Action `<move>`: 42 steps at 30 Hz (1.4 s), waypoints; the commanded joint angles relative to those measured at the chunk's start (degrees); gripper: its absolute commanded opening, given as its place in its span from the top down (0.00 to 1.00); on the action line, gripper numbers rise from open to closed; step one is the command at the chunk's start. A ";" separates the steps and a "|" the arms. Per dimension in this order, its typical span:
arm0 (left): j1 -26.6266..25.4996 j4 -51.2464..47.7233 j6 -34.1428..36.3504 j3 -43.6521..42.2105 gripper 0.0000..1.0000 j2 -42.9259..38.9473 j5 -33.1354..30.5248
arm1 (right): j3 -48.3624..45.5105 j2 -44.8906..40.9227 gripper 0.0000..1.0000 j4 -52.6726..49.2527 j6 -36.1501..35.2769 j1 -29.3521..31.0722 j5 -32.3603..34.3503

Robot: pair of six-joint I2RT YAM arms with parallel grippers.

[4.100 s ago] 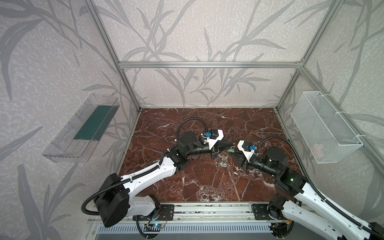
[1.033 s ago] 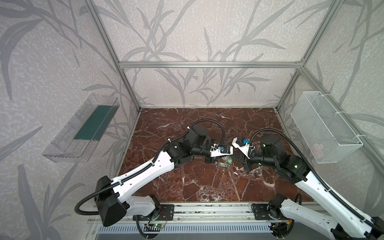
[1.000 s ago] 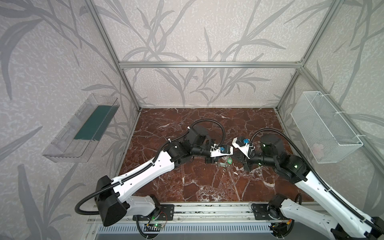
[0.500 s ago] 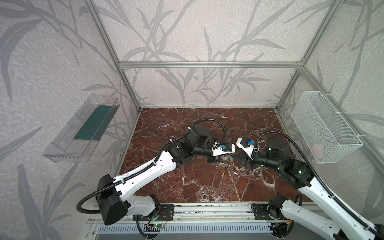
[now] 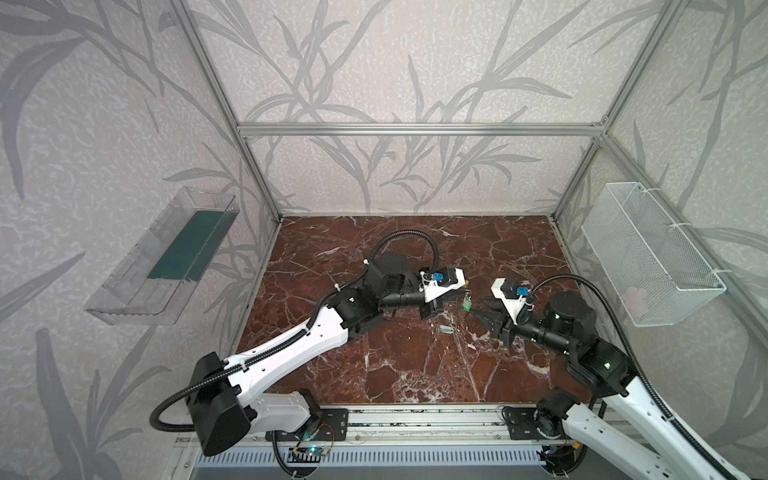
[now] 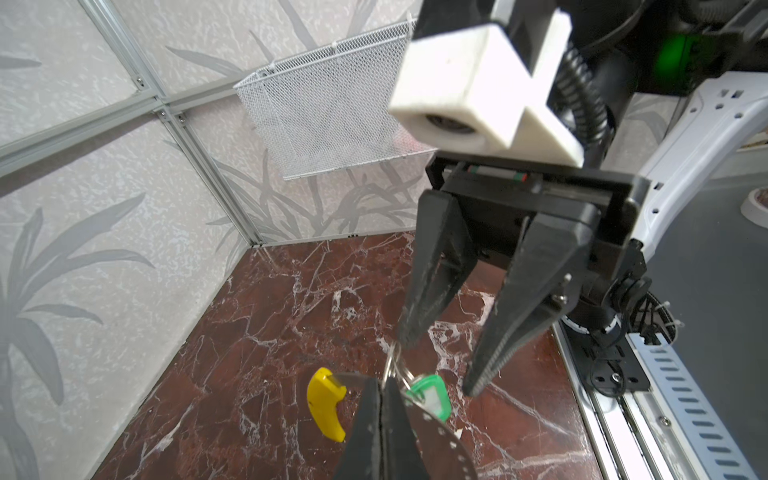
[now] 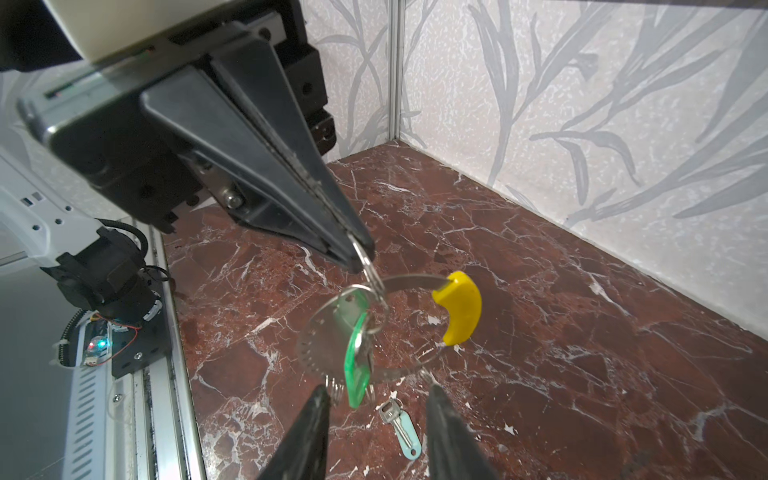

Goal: Put the keys on the keyring

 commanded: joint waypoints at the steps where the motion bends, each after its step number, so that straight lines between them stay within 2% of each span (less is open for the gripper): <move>1: 0.14 4.50 -3.06 -0.98 1.00 -1.77 -0.22 | 0.12 1.17 0.61 4.66 1.61 -0.10 -2.54; 7: 0.12 6.04 -4.41 -1.63 1.00 -2.06 -0.38 | 0.32 3.22 0.62 7.84 1.90 -0.14 -2.54; 10: 0.03 6.70 -4.87 -1.83 1.00 -2.28 -0.39 | 0.37 3.87 0.69 8.62 1.72 -0.08 -2.41; 14: 0.09 7.93 -5.92 -2.34 1.00 -2.42 0.22 | 0.37 4.25 0.84 7.86 0.99 -0.16 -2.02; 21: 0.35 10.68 -8.09 -3.60 1.00 -2.91 2.93 | 0.19 3.75 0.94 6.67 -0.23 -0.14 -1.61; 25: 0.87 11.60 -9.57 -3.95 1.00 -2.59 7.22 | 1.11 3.77 1.00 5.29 -1.51 -0.25 -4.12; 34: 1.08 6.25 -7.29 -3.72 1.00 -2.24 10.67 | 5.49 4.69 1.00 0.22 -2.74 -0.61 -8.06; 42: 1.09 5.77 -6.27 -4.08 1.00 -2.37 10.54 | 8.25 6.44 1.00 -3.62 -2.73 -0.64 -10.42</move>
